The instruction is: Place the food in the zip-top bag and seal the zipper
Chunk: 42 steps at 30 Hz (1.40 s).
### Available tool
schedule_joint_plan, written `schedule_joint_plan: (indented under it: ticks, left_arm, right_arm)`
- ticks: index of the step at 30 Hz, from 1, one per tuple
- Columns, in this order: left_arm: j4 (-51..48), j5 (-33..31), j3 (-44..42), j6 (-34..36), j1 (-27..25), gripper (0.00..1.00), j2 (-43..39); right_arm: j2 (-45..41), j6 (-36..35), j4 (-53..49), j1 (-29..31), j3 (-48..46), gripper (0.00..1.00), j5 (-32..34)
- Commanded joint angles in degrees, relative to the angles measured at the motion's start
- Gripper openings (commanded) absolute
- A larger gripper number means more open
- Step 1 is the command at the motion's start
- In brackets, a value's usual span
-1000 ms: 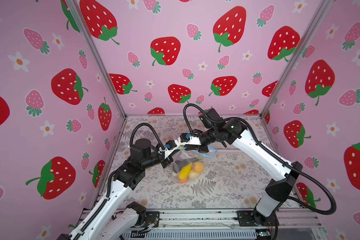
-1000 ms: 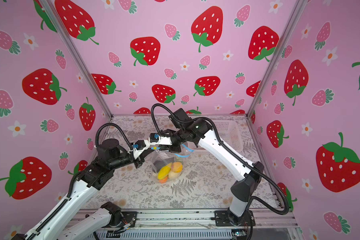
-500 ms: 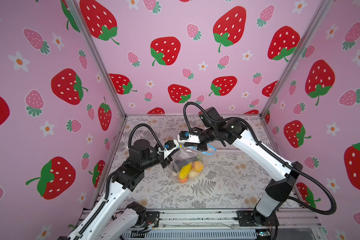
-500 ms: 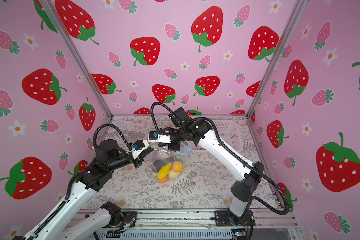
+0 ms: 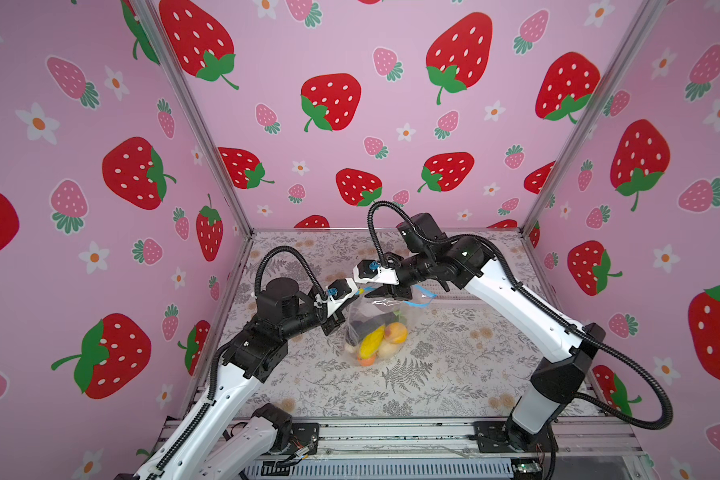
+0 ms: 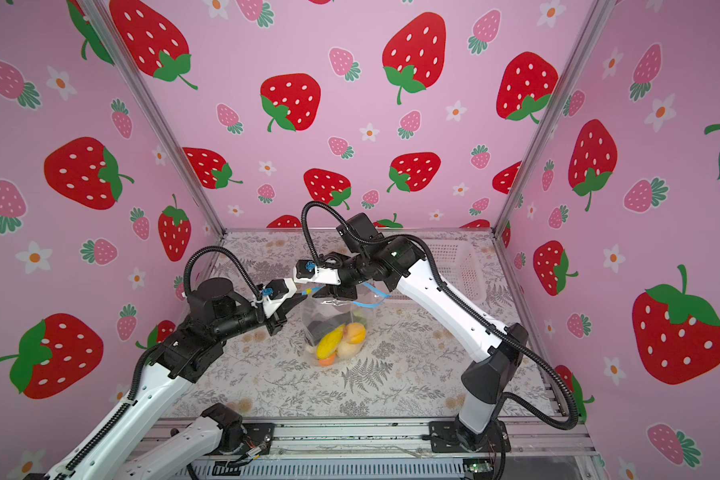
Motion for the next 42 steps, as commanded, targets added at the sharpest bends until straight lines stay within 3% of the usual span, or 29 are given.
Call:
schedule_joint_plan:
  ticks: [1, 8, 24, 42]
  left_arm:
    - [1.2, -0.2, 1.7, 1.5, -0.2, 0.0, -0.9]
    - [1.8, -0.5, 1.0, 1.5, -0.2, 0.0, -0.7]
    - [3.4, -1.5, 0.4, 0.0, -0.2, 0.0, -1.0]
    - [6.7, -5.6, -2.6, -2.1, -0.1, 0.0, -3.9]
  right_arm:
    - [0.4, -0.9, 0.1, 0.2, 1.3, 0.39, -4.2]
    - [2.3, -1.7, -1.7, 0.5, 3.3, 0.25, -5.5]
    - [3.2, -1.8, -2.4, 0.7, 4.5, 0.03, -3.9]
    - [3.0, -1.1, -4.0, 0.1, 6.0, 0.0, 3.8]
